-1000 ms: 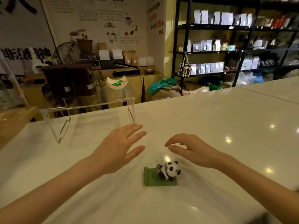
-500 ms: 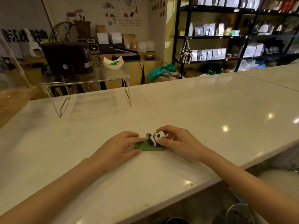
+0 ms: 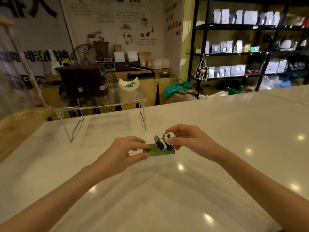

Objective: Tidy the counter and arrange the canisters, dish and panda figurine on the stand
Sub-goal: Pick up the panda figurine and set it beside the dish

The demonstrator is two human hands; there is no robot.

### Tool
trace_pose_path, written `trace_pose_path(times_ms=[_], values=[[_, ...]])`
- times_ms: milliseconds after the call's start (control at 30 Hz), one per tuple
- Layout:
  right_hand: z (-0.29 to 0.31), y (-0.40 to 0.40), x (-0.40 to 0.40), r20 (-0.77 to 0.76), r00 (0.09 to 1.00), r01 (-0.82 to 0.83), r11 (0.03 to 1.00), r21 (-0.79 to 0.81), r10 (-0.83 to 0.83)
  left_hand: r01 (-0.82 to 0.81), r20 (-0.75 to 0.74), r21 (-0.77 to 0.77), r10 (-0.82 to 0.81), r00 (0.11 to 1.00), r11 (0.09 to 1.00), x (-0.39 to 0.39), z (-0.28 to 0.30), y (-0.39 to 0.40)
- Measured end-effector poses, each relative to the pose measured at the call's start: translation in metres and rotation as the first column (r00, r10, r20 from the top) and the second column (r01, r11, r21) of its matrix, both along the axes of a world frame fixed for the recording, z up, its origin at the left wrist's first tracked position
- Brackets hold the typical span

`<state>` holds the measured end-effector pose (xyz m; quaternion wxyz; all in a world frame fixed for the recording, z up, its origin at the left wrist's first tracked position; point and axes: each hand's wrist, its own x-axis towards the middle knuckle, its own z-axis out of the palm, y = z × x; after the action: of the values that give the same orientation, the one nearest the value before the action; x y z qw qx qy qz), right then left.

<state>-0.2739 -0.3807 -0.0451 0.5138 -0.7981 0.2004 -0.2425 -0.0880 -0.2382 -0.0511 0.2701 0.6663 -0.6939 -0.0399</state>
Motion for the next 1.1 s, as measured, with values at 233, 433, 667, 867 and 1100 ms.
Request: trace_pose_path(times_ms=[233,433,667,867,1100], values=[[0.044,-0.036,0.051,0.089,0.994,-0.054,0.994,-0.09,0.062,-0.101,-0.092,-0.119,0.091,0.992,0.988,0.037,0.045,-0.029],[0.075,-0.066,0.095,0.154,0.985,-0.049,0.988,-0.147,0.072,-0.181,-0.132,-0.193,0.157,0.979,0.964,0.075,0.075,-0.056],[0.088,-0.103,0.15,0.135,0.991,0.011,0.973,-0.231,0.021,-0.261,-0.187,-0.113,0.238,0.953,0.959,0.121,0.087,-0.097],[0.079,-0.125,0.184,0.11,0.993,0.063,0.963,-0.261,-0.035,-0.325,-0.134,-0.054,0.316,0.939,0.944,0.145,0.081,-0.124],[0.065,-0.137,0.198,0.066,0.994,0.104,0.93,-0.352,-0.086,-0.339,-0.15,0.001,0.335,0.93,0.941,0.158,0.072,-0.139]])
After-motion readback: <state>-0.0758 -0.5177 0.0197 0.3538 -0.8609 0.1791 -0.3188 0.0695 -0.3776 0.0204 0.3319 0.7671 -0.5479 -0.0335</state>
